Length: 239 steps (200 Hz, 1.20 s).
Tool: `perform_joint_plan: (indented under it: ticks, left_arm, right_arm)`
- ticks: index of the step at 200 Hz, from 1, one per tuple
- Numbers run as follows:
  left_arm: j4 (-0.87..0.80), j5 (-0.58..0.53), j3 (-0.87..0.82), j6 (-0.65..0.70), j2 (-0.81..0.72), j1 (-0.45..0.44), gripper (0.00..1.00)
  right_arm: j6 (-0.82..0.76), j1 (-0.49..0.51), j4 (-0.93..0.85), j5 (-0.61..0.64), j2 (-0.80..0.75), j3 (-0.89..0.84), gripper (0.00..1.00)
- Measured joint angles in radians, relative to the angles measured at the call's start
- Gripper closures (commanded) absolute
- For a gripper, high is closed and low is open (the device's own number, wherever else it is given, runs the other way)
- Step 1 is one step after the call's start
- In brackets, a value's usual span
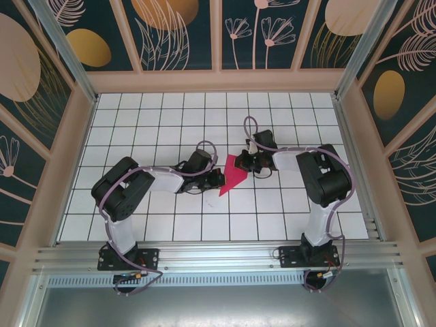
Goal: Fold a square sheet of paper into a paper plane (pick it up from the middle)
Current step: Fourth fold the wing at the center of the table, then turn over the paper at the center of the table.
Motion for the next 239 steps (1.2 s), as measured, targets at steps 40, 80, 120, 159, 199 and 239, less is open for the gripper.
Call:
perform_joint_plan:
  ticks: [40,80,120,159,199,239]
  left_arm:
    - [0.042,-0.003,-0.024,0.000,-0.002,0.000,1.00]
    - [0.055,-0.002,-0.030,0.000,-0.004,0.000,1.00]
    - [0.060,0.005,-0.032,0.000,-0.004,0.000,1.00]
    - [0.064,0.009,-0.034,-0.004,-0.004,0.000,1.00]
    - [0.071,0.011,-0.038,-0.008,-0.004,0.001,1.00]
    - [0.072,0.011,-0.038,-0.011,-0.004,0.001,1.00]
  right_arm:
    - [-0.008,-0.001,-0.046,0.020,-0.013,0.016,0.80]
    - [-0.016,-0.048,-0.093,0.078,-0.170,-0.030,0.65]
    - [-0.003,-0.091,-0.092,0.079,-0.210,-0.105,0.63]
    - [0.006,-0.084,-0.076,0.055,-0.160,-0.109,0.62]
    - [0.021,-0.077,-0.065,0.048,-0.134,-0.108,0.63]
    - [0.031,-0.072,-0.060,0.048,-0.133,-0.108,0.64]
